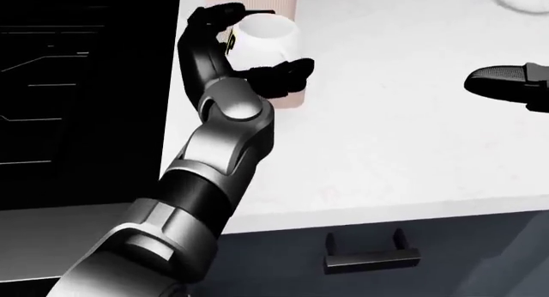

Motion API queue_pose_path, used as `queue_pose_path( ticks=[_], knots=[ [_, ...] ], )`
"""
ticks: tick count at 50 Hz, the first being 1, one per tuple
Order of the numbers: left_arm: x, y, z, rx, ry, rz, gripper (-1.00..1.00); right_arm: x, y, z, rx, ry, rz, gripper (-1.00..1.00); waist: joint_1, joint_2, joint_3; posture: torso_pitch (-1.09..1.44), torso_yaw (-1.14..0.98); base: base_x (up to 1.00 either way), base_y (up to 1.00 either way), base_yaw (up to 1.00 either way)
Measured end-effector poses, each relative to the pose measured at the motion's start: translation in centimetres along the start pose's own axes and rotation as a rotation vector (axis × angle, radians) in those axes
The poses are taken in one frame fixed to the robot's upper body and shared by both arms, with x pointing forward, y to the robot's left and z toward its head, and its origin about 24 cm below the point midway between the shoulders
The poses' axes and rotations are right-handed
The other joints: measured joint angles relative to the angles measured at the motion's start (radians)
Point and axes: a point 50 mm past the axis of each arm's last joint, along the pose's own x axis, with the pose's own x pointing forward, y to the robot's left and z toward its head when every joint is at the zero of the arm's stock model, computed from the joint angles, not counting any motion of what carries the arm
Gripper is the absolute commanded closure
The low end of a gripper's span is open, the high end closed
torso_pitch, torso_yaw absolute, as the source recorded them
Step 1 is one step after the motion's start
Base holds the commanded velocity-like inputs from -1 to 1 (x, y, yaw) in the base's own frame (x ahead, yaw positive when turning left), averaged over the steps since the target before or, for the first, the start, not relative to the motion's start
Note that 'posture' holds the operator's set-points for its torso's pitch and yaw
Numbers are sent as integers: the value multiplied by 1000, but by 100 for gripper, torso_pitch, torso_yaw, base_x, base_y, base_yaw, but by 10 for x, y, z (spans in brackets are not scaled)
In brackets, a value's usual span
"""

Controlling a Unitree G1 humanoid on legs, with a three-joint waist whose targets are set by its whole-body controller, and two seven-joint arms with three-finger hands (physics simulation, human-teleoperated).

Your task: Pick the mug from under the coffee machine dispenser and place it on the counter.

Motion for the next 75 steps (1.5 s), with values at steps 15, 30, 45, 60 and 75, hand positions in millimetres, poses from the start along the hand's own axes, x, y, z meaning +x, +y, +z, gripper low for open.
queue_pose_path(
  ticks=[15, 30, 45, 60, 75],
  knots=[
    [-6, -6, 2, -18, 2, -35, 100, 0, 0, 0, 0, -1, 1, -100, 1, 0, 0, 0, 0, 0, 0, 0],
    [-32, -1, 48, -97, -81, -146, 100, 0, 1, 0, -1, 4, 3, -100, -9, 10, 17, 0, 0, 0, 0, 0],
    [-31, 28, 24, -42, -39, -128, 100, 0, 3, 1, -2, 3, 7, -100, -7, 13, 20, 0, 0, 0, 0, 0],
    [-53, 47, 20, -43, -62, -143, 100, 0, 4, 0, -5, 2, 11, -100, -4, 15, 17, 0, 0, 0, 0, 0],
    [-68, 68, 0, -22, -58, -163, 100, 1, 5, 1, -6, 2, 13, -100, -3, 17, 15, 0, 0, 0, 0, 0]
  ],
)
